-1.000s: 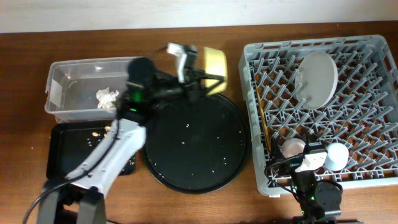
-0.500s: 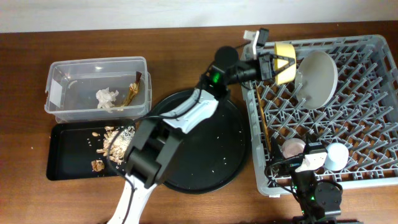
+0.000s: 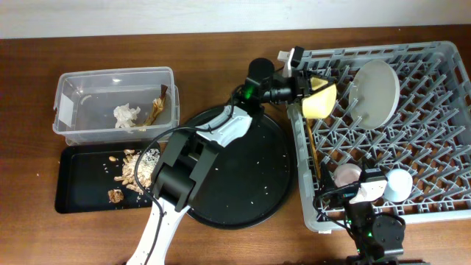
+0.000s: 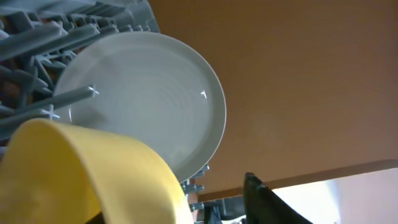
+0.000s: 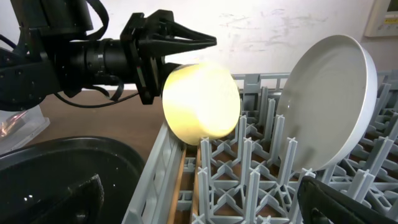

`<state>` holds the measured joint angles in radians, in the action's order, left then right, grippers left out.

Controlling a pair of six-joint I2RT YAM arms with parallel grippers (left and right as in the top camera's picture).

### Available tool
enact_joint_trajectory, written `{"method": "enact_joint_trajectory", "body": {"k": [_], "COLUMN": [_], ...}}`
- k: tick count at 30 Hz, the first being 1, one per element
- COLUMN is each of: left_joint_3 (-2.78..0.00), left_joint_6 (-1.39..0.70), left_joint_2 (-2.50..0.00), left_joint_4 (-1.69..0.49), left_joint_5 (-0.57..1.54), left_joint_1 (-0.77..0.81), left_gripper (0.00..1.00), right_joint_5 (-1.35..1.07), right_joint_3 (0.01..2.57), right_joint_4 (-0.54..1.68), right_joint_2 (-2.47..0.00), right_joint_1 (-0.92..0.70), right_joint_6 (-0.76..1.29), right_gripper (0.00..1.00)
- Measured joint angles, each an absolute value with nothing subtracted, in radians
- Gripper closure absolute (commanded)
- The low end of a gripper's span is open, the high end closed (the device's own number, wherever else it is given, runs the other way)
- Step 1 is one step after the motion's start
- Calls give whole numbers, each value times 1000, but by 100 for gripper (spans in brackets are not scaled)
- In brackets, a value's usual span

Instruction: Sort waste into correct bins and load items into the dishwasher rack

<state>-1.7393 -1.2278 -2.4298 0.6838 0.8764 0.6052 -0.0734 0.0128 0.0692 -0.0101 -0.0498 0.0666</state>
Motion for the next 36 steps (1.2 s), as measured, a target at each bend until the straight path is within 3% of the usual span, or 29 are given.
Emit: {"method": "enact_joint_trajectory", "body": {"k": [2,4,11,12,13,14,15,19,25,32,35,36], "left_joint_3": [-1739,-1740,-1748,-1748,-1748,-1748,-1748,-1748,-1748,-1757,-1740,-1748], "left_joint_6": [-1228,-1240,-1431,-1457,-1468,-1482,-1482,-1485,-1439,-1062,-676,-599], "left_joint_2": [-2430,-2430,-2429,-2429,-2429,-2429,-2429,-2430,-2427,-2294,-2014,-1924], "left_joint_4": [684,683,707,707,705,693,685,676,680,0,-634,-717], "left_joint_5": [883,883,801,777,760,738,719,706,855,892,580,482], "left_joint_1": [605,607,636,636,636,635,632,586,433,424,415,415], "left_gripper": [85,99,99,92,73,47,1,1,1,1,1,1], "right_joint_5": [-73,-73,-73,-73,-73,-73,-73,-73,-73,-73,-73,-74], "right_joint_3": [13,13,13,13,13,13,13,13,13,13,13,13], "right_joint_4": [69,70,69,69,69,69,69,69,69,68,69,67], "right_joint_2": [-10,-10,-10,-10,-10,-10,-10,-10,-10,-10,-10,-11], "right_joint_1": [-50,-50,-50,-50,-50,-50,-50,-50,-50,-50,-50,-50], "right_joint_6": [67,67,67,66,67,67,67,67,67,67,67,67], "right_gripper": [1,2,2,2,2,2,1,2,1,2,2,2]}}
